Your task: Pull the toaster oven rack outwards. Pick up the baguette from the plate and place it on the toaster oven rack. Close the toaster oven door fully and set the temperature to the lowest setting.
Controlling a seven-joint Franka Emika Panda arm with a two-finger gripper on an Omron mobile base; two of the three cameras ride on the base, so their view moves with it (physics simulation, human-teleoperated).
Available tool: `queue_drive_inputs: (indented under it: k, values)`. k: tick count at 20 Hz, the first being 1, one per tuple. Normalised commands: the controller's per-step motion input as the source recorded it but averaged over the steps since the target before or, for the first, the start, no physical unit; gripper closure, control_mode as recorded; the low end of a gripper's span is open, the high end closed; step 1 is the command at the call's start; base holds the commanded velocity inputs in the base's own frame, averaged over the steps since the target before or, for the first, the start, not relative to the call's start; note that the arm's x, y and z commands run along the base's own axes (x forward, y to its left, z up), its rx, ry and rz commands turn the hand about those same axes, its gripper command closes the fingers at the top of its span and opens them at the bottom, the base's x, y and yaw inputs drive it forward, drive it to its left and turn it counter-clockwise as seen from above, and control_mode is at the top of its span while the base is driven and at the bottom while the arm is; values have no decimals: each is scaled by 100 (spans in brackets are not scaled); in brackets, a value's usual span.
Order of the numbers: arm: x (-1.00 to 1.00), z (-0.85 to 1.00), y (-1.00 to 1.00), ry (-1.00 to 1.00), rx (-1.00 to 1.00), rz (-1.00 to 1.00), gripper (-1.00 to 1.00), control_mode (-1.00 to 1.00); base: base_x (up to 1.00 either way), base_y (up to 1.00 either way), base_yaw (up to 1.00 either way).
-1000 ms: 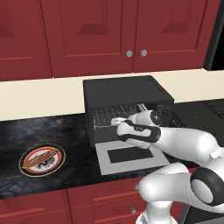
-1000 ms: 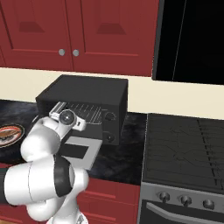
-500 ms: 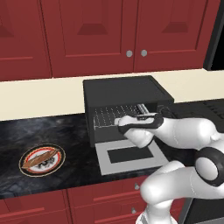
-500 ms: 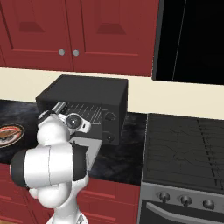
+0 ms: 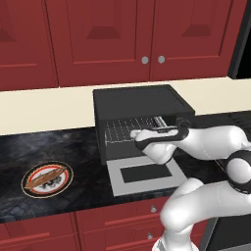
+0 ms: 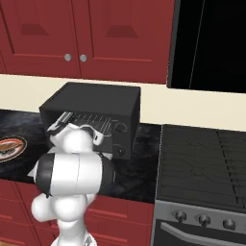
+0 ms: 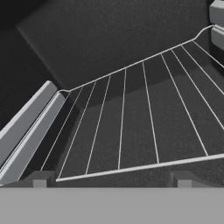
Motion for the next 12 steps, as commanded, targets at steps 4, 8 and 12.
queue_drive_inputs:
  k: [4,8,12]
  values:
    - [6,-17,-15,-1,4,-1,-100,-100,0,0,0]
    - [2,-22,-12,0,4,-1,-100,-100,0,0,0]
    - [10,-2,-6,-3,4,0,-100,-100,0,0,0]
